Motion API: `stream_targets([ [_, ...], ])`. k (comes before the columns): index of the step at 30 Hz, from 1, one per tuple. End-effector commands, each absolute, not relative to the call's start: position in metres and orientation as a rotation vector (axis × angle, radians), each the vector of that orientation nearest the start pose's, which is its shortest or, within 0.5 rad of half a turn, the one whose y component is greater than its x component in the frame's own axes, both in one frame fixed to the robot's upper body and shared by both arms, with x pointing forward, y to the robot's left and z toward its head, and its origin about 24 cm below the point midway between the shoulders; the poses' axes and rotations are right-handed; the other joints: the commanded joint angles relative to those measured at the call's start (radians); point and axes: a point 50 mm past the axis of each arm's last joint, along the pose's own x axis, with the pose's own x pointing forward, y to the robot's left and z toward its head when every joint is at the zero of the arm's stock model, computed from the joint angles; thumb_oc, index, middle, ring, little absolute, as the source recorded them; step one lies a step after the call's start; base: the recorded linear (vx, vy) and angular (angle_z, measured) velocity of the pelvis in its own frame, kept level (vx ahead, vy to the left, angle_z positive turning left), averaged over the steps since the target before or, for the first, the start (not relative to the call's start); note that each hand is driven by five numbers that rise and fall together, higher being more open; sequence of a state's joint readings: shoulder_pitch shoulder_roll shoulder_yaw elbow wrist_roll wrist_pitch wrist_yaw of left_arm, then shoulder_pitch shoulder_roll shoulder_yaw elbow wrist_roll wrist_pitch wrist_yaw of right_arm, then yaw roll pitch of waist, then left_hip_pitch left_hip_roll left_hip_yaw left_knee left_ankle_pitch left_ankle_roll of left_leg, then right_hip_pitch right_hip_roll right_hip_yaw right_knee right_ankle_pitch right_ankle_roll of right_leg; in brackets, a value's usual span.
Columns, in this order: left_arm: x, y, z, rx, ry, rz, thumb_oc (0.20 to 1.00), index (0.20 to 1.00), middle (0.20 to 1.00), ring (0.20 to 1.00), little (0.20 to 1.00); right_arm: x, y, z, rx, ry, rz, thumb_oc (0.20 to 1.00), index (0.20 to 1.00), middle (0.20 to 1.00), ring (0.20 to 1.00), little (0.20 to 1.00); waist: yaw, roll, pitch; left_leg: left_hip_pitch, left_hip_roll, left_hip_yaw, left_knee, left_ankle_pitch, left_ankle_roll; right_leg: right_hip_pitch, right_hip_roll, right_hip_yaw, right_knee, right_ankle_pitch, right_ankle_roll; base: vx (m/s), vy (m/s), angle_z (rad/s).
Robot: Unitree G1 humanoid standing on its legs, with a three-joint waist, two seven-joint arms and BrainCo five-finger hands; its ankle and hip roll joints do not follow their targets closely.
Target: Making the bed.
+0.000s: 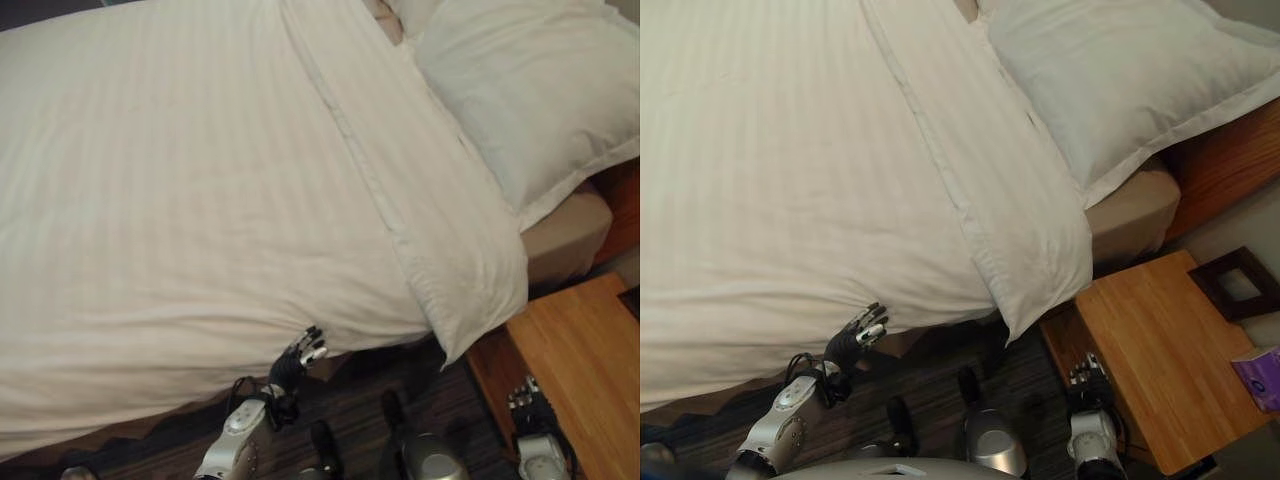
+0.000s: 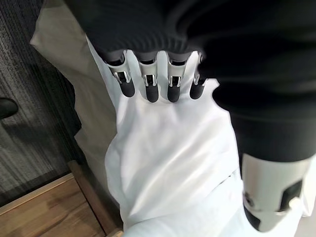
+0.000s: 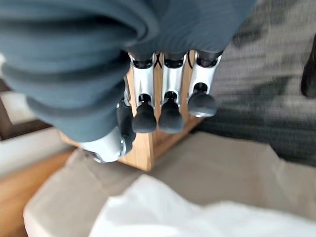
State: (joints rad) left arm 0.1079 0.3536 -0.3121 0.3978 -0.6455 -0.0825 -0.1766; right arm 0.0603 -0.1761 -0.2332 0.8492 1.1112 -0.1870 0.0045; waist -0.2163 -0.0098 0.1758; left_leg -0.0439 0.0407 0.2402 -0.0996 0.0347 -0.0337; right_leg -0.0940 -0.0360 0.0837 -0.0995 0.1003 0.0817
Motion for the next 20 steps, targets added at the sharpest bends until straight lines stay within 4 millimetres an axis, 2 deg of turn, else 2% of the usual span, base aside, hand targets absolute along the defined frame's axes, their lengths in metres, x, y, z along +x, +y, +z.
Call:
stream_targets([
  [1,0.184,0.191,-0.065,-0.269,0.476,-0.166,1.000,1.000,1.000,1.000,1.000,0.145,-0.279,-0.110,0.894,0.379,-0.845,0.200,0.200,0.200,0.200,0.200,0.009,0.028,-0.038,0.075,-0.007,-0.014,0.012,-0.057,-0.017,-0.014,-0.019,-0.047,0.012,0.000,0.068,0.02,0.055,0.10],
  [3,0.182,0.196,-0.066,-0.270,0.477,-0.136,1.000,1.000,1.000,1.000,1.000,0.146,-0.278,-0.110,0.903,0.375,-0.846,0.200,0.200,0.200,0.200,0.200,0.012,0.027,-0.039,0.084,-0.010,-0.022,0.012,-0.061,-0.012,-0.004,-0.021,-0.051,0.012,-0.003,0.068,0.02,0.057,0.14],
  [5,0.176,0.202,-0.068,-0.294,0.482,-0.079,1.000,1.000,1.000,1.000,1.000,0.157,-0.266,-0.105,0.908,0.362,-0.756,0.200,0.200,0.200,0.200,0.200,0.024,0.019,-0.045,0.101,-0.013,-0.026,0.012,-0.068,-0.004,0.013,-0.026,-0.052,0.018,-0.001,0.068,0.00,0.068,0.11],
  [6,0.173,0.200,-0.071,-0.303,0.489,-0.063,1.000,1.000,1.000,1.000,1.000,0.172,-0.250,-0.096,0.898,0.346,-0.619,0.200,0.200,0.200,0.200,0.200,0.037,0.014,-0.047,0.106,-0.018,-0.032,0.012,-0.067,0.001,0.019,-0.029,-0.056,0.022,0.001,0.070,-0.02,0.062,0.08],
  [8,0.171,0.199,-0.071,-0.301,0.491,-0.065,1.000,1.000,1.000,1.000,1.000,0.182,-0.234,-0.087,0.874,0.336,-0.486,0.200,0.200,0.200,0.200,0.200,0.048,0.004,-0.052,0.106,-0.020,-0.038,0.012,-0.066,0.003,0.025,-0.032,-0.062,0.022,0.002,0.070,-0.04,0.043,0.10],
  [9,0.169,0.197,-0.071,-0.311,0.488,-0.069,1.000,1.000,1.000,1.000,1.000,0.195,-0.216,-0.076,0.822,0.336,-0.329,0.200,0.200,0.200,0.200,0.200,0.064,-0.003,-0.055,0.103,-0.021,-0.045,0.012,-0.063,0.004,0.029,-0.036,-0.069,0.020,0.003,0.069,-0.04,0.033,0.14],
  [12,0.165,0.196,-0.073,-0.303,0.499,-0.077,1.000,1.000,1.000,1.000,1.000,0.207,-0.194,-0.055,0.716,0.296,-0.112,0.200,0.200,0.200,0.200,0.200,0.084,-0.013,-0.060,0.097,-0.024,-0.053,0.012,-0.060,0.005,0.032,-0.040,-0.079,0.018,0.005,0.071,-0.02,0.019,0.07],
  [13,0.164,0.196,-0.073,-0.290,0.501,-0.085,1.000,1.000,1.000,1.000,1.000,0.211,-0.186,-0.048,0.654,0.288,-0.024,0.542,0.542,0.542,0.542,0.542,0.091,-0.015,-0.060,0.096,-0.024,-0.056,0.012,-0.058,0.005,0.032,-0.041,-0.081,0.018,0.004,0.070,-0.01,0.018,0.10],
  [14,0.162,0.196,-0.072,-0.276,0.503,-0.096,1.000,1.000,1.000,1.000,1.000,0.212,-0.180,-0.041,0.596,0.272,0.050,1.000,1.000,1.000,1.000,1.000,0.097,-0.018,-0.061,0.094,-0.025,-0.061,0.012,-0.057,0.006,0.035,-0.042,-0.086,0.018,0.003,0.070,-0.01,0.018,0.15],
  [17,0.164,0.196,-0.071,-0.229,0.497,-0.132,1.000,1.000,1.000,1.000,1.000,0.210,-0.160,-0.032,0.500,0.275,0.215,1.000,1.000,1.000,1.000,1.000,0.110,-0.026,-0.061,0.092,-0.027,-0.077,0.012,-0.056,0.006,0.044,-0.050,-0.102,0.021,-0.002,0.070,0.00,0.022,0.17],
  [20,0.167,0.194,-0.069,-0.207,0.481,-0.143,1.000,1.000,1.000,1.000,1.000,0.204,-0.158,-0.040,0.493,0.309,0.198,1.000,1.000,1.000,1.000,1.000,0.109,-0.028,-0.061,0.089,-0.028,-0.084,0.012,-0.055,0.007,0.046,-0.053,-0.108,0.022,-0.004,0.068,0.01,0.019,0.19],
])
